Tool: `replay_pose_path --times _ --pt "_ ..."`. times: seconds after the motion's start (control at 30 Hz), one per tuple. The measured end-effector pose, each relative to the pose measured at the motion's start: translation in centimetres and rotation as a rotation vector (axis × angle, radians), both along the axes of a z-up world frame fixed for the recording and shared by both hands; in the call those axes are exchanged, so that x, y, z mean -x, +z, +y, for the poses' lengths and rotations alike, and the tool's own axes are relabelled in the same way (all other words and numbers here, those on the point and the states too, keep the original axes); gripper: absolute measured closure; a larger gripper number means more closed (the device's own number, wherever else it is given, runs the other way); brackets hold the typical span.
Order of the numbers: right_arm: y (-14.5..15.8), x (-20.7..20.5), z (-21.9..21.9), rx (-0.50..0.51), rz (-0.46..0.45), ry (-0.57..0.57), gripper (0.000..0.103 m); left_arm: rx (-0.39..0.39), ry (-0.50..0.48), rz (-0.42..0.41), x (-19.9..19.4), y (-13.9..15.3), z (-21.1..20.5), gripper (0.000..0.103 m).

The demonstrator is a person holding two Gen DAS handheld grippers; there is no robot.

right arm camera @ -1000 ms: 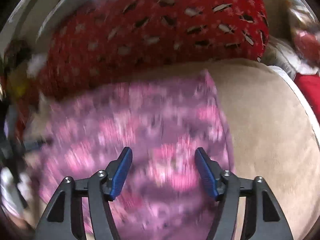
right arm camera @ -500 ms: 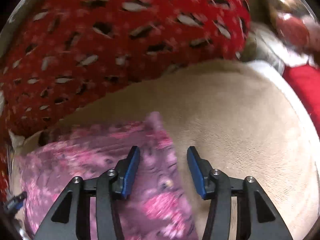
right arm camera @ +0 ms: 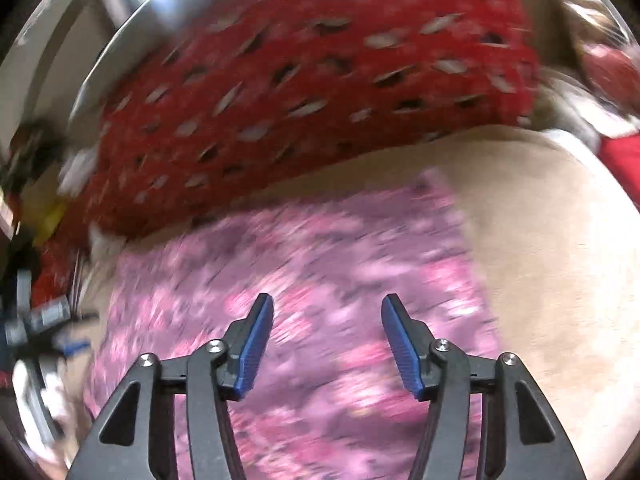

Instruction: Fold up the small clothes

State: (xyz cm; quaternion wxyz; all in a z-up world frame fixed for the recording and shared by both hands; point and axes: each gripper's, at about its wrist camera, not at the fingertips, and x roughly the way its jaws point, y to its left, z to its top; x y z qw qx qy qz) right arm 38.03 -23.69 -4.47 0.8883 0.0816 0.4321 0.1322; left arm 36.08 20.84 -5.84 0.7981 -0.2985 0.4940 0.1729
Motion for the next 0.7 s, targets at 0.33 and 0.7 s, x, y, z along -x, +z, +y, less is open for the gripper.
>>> replay_pose_path --times 0.33,0.7 --pt "-0.5 0.5 6.9 0.145 -0.035 0.145 0.023 0.068 -0.076 0.029 -0.8 -1.3 -1.7 0.018" --pt "-2.3 2.0 7.3 0.170 -0.127 0.187 0.015 0.043 -0.234 0.095 -1.0 -1.5 -5.3 0.015"
